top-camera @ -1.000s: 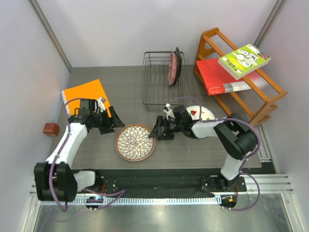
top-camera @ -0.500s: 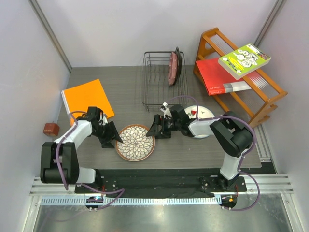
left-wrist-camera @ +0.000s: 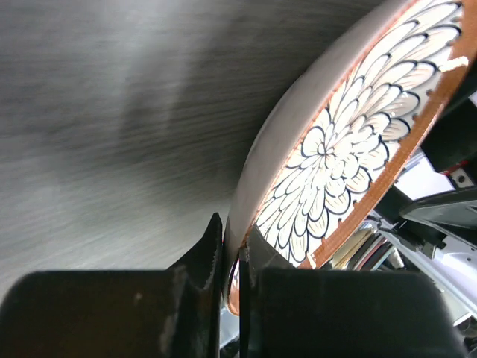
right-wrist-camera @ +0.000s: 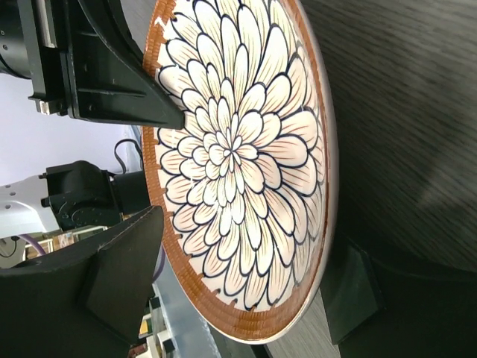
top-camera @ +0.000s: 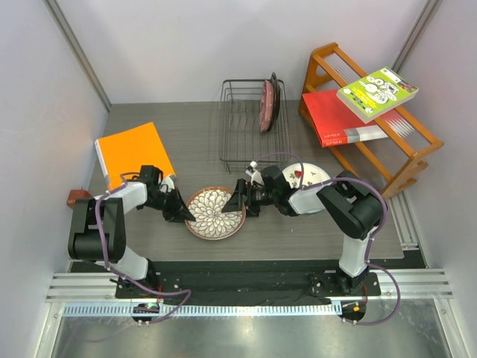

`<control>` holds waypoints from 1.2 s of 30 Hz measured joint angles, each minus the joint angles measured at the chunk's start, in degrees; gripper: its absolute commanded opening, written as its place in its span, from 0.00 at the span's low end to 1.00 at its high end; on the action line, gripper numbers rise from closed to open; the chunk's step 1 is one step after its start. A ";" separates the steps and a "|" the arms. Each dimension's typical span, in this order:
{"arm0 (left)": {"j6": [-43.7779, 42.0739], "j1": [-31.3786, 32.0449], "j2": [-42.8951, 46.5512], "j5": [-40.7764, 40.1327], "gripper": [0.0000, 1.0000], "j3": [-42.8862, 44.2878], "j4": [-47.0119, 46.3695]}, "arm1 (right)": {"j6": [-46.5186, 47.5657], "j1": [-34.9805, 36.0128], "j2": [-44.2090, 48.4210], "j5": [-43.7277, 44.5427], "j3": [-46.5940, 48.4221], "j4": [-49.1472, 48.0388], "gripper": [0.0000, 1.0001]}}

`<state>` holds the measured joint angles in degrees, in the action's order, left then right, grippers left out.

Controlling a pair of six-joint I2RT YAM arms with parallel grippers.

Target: Load the plates into the dish rack

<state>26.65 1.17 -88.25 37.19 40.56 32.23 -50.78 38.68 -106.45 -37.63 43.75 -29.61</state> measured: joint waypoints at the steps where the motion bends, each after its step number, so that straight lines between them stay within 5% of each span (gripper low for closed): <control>1: -0.24 0.02 -0.13 0.55 0.00 0.00 -0.72 | -0.20 0.07 -0.04 0.00 -0.13 -0.28 0.82; 8: -2.73 -0.28 -2.86 2.51 0.00 0.02 -2.82 | -0.35 0.11 -0.17 1.14 -0.81 -0.37 0.59; 15: -4.04 -0.50 -5.44 4.85 0.00 0.70 -3.91 | -0.59 0.15 -0.22 2.29 -1.29 -0.09 0.55; 20: -4.61 -0.59 -7.37 6.32 0.01 1.75 -4.07 | -0.57 0.20 -0.44 4.20 -1.18 1.03 0.25; 24: -4.79 -0.57 -7.37 6.19 0.03 1.95 -3.78 | -1.05 0.00 -0.63 5.25 -0.50 4.04 0.20; 25: -4.66 -0.52 -7.13 5.88 0.05 1.95 -3.72 | -1.05 -0.13 -0.63 5.14 0.00 5.14 0.11; 27: -4.39 -0.46 -6.69 5.33 0.30 1.95 -3.72 | -0.79 -0.22 -0.63 5.09 0.52 6.36 0.01; 32: -2.36 -0.15 -4.74 3.13 0.70 2.21 -2.38 | 2.73 -0.98 0.63 4.04 2.47 11.98 0.01; 36: -3.28 -0.07 -1.55 -1.42 0.78 4.24 0.20 | 10.27 -2.58 3.74 3.82 5.81 22.53 0.01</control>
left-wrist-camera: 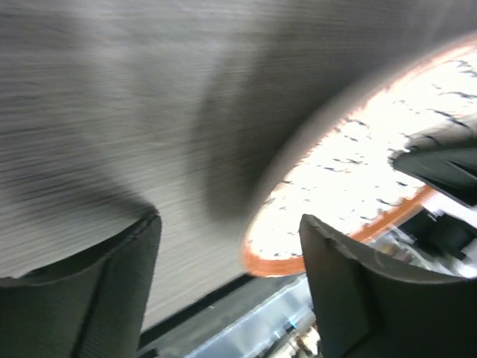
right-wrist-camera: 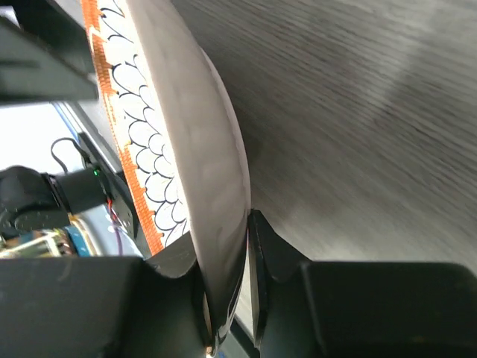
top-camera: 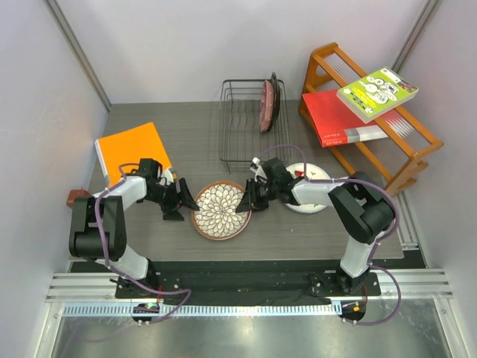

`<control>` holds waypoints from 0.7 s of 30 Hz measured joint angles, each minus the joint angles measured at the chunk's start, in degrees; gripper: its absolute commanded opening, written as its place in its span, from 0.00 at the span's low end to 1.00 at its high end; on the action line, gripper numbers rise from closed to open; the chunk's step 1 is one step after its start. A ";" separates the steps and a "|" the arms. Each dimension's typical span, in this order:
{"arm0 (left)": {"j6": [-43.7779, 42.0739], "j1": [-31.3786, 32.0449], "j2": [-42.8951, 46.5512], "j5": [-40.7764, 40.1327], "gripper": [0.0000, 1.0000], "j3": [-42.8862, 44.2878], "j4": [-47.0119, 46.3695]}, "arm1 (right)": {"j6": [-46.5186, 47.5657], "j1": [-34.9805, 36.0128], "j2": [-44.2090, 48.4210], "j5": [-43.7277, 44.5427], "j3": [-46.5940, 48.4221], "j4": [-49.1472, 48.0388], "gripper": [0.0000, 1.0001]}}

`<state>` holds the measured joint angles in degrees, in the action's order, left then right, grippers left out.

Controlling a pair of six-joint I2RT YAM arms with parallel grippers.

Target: Load the plates into the dish rack

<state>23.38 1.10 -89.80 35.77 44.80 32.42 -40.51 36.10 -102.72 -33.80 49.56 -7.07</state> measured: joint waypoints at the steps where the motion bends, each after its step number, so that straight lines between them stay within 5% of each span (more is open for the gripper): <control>1: -0.33 0.00 0.66 -1.51 0.79 0.50 0.50 | 1.86 -0.42 0.96 0.07 0.79 2.36 0.01; 9: -5.11 -1.03 9.40 -9.86 0.82 11.15 8.74 | 17.35 -2.58 6.64 0.07 17.27 30.01 0.01; 11: -6.95 -1.81 13.22 -11.89 0.95 14.51 9.14 | 20.50 -2.62 6.99 0.26 24.46 35.69 0.01; 14: -8.90 -2.36 19.71 -15.69 0.99 17.59 8.37 | 23.93 -2.58 7.67 2.36 34.25 41.11 0.01; 18: -9.29 -2.36 24.55 -20.44 0.99 17.86 7.67 | 25.94 -2.12 8.44 10.27 43.95 44.39 0.01; 21: -8.61 -2.36 24.39 -24.30 1.00 17.86 7.72 | 24.87 -0.74 6.82 24.06 51.25 46.64 0.01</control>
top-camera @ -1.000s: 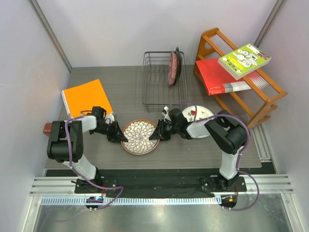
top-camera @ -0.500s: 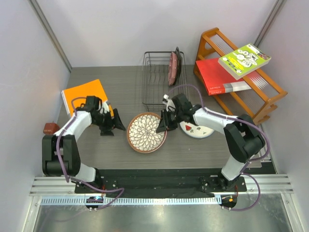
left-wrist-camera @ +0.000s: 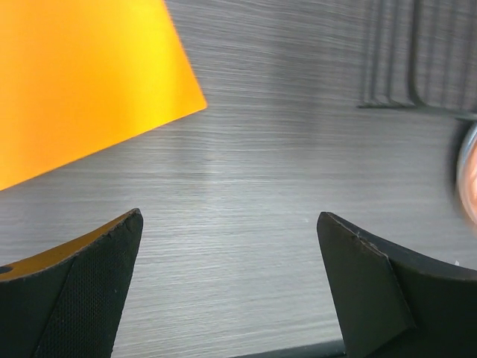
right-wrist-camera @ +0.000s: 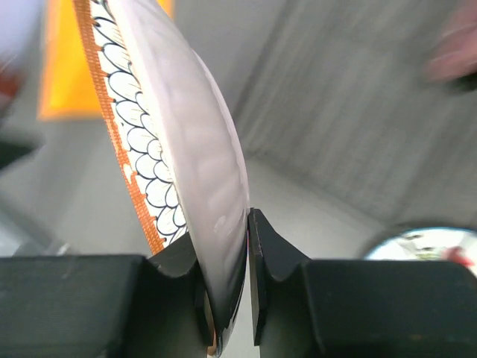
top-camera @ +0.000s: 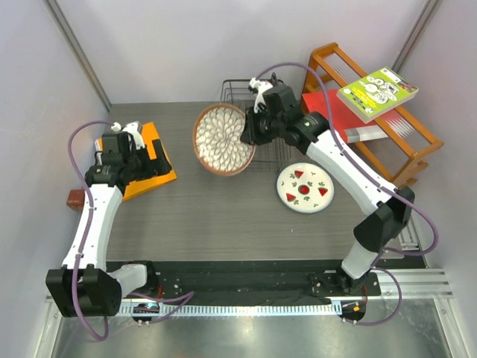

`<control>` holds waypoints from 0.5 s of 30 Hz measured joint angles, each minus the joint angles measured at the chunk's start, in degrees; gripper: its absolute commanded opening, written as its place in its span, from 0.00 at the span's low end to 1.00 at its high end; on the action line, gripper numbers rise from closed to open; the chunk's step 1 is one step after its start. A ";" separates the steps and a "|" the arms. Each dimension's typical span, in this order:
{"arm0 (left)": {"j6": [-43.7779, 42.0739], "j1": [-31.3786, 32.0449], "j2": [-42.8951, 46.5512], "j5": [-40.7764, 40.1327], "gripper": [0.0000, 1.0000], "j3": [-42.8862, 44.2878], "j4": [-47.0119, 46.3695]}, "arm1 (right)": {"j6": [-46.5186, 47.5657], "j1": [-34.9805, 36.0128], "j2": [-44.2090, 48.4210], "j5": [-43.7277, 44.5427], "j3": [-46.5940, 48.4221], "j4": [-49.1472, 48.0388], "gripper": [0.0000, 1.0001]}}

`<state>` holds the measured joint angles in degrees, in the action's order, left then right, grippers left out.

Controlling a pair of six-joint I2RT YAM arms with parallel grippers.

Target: Load the plates into the dish rack

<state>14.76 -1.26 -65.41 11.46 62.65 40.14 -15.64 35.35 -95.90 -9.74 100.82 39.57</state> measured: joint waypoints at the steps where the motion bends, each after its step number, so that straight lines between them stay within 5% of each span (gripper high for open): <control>1: 0.31 0.00 -0.33 -1.09 0.99 0.00 0.00 | -0.46 0.94 -1.81 6.64 3.74 1.22 0.01; 7: 3.08 0.00 -1.11 -3.65 0.99 -0.11 -0.04 | -1.05 5.18 -15.30 39.71 20.31 -0.20 0.01; 15: 6.25 0.00 -0.44 -5.97 0.99 -3.32 0.00 | 6.75 6.54 -27.08 61.66 26.91 -8.26 0.01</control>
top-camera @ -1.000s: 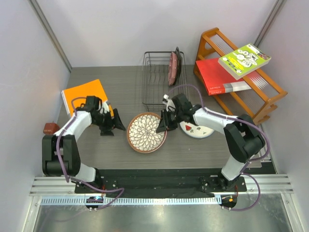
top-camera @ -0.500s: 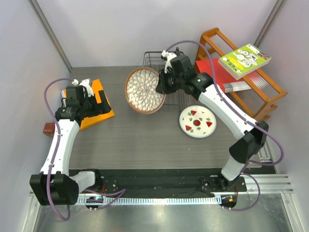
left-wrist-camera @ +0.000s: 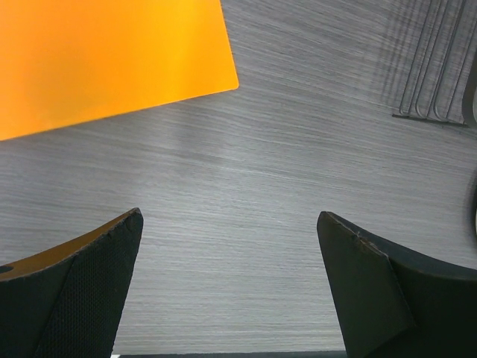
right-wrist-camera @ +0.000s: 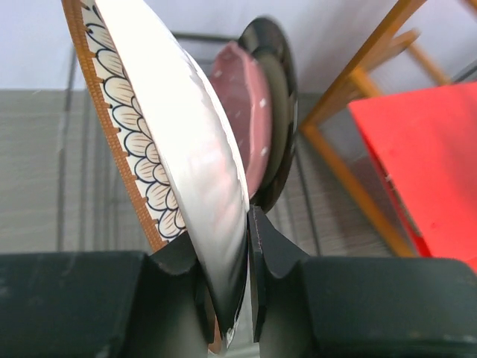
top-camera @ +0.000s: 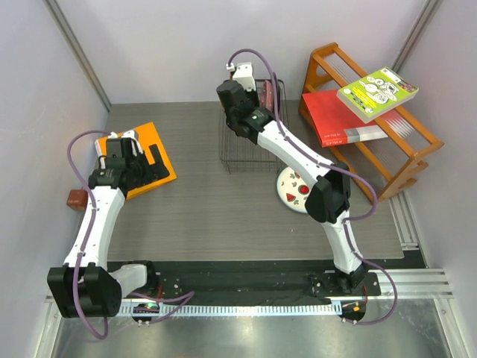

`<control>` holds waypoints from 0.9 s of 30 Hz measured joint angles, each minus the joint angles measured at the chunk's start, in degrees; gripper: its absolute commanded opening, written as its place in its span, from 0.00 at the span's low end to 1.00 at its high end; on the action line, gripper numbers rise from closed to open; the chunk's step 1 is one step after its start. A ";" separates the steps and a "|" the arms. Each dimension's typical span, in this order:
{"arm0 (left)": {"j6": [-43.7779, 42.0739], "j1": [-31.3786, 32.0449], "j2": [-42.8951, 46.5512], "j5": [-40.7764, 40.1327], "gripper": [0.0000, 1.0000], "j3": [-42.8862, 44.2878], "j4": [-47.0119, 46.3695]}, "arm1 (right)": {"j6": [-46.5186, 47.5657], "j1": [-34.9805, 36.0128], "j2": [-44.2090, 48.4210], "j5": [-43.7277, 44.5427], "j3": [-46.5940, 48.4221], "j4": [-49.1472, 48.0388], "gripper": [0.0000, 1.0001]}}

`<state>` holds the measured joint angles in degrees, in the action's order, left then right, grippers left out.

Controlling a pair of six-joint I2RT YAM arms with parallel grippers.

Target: Load the plates into the dish rack

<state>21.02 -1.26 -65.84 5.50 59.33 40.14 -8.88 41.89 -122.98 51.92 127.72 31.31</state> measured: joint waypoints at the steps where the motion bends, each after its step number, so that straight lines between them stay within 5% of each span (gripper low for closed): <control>1: 0.28 0.00 0.35 -0.39 0.99 -0.44 -0.02 | 2.43 0.00 -1.20 2.16 0.50 -2.05 0.01; 14: 1.31 0.00 2.49 -2.43 0.99 -1.84 -0.28 | 22.27 -2.27 -17.03 16.94 12.13 -22.62 0.01; 27: 1.31 0.00 2.49 -2.95 0.99 -3.26 -0.70 | 24.13 -4.24 -20.83 18.29 12.72 -25.73 0.01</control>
<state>22.33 -1.26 -63.35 2.55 56.07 39.44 15.25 37.65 -143.81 70.22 140.44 5.58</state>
